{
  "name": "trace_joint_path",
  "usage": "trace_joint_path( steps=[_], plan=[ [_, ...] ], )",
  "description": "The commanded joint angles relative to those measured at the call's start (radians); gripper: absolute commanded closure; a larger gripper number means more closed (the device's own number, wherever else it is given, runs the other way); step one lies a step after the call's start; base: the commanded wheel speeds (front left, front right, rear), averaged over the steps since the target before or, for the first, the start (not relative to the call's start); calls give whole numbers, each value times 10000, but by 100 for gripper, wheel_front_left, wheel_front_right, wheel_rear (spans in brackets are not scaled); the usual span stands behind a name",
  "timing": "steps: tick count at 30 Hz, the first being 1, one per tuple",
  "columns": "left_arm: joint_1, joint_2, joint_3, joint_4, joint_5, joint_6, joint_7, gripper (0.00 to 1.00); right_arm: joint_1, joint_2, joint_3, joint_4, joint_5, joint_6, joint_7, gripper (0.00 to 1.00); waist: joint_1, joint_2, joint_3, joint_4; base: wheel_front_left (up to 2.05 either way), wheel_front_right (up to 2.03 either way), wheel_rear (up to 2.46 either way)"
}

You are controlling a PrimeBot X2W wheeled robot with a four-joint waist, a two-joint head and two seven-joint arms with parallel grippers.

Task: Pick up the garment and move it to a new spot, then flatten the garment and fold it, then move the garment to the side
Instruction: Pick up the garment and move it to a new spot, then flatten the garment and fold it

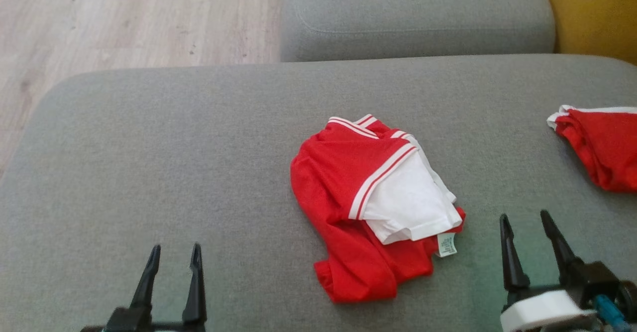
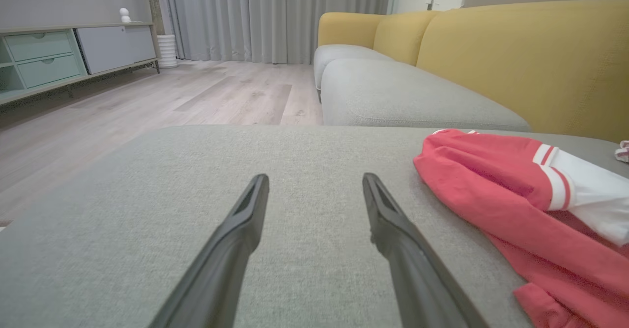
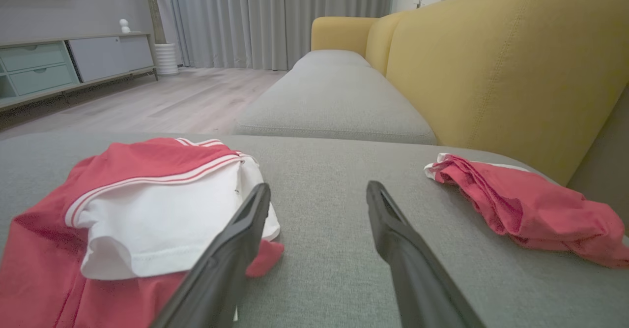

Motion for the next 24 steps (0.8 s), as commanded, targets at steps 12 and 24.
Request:
trace_joint_path(
  steps=[12, 24],
  plan=[
    [258, -871, 1927, -35, 1190, -1169, -106, 0, 2, -57, 317, 64, 83, 67, -109, 0, 1, -1, -152, 52, 0, 0, 0],
    [196, -1293, 2574, 73, 1710, -1736, -106, 0, 11, -56, 389, 99, 116, 67, -109, 0, 1, -1, -95, -133, 0, 0, 0]
  ],
)
